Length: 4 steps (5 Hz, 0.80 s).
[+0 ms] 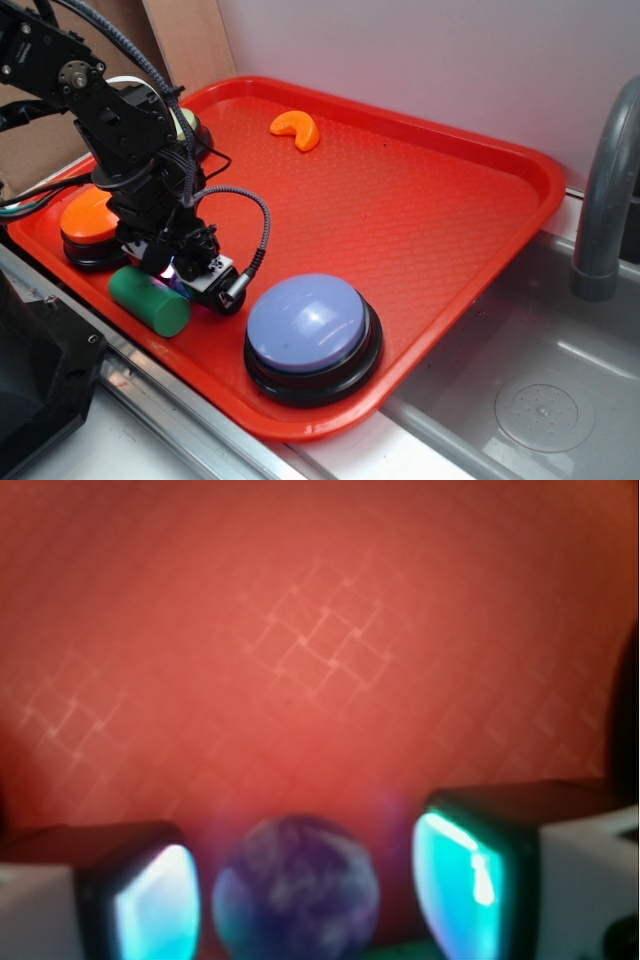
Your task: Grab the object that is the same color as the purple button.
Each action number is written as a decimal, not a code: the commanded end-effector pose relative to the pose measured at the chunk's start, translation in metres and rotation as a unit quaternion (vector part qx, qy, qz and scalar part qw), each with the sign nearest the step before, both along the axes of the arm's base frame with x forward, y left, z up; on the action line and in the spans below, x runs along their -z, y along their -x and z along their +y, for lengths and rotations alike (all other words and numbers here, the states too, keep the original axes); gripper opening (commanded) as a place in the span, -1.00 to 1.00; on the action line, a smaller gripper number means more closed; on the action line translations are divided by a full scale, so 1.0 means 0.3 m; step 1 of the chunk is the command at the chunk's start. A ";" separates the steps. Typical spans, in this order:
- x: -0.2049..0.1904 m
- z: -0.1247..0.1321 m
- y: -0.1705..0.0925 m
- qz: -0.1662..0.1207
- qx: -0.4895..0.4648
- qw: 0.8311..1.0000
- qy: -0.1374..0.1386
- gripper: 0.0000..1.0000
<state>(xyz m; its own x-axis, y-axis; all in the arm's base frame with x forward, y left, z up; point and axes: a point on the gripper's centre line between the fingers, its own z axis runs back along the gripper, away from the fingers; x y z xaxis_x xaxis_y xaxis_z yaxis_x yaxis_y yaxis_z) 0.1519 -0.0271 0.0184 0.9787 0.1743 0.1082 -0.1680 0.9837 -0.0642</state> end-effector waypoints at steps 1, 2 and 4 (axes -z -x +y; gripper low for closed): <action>-0.127 0.073 -0.033 0.000 -0.063 0.998 0.008 -1.00; -0.275 0.121 -0.102 -0.014 -0.121 0.992 0.019 -1.00; -0.524 0.150 -0.327 -0.036 -0.166 0.985 0.023 -1.00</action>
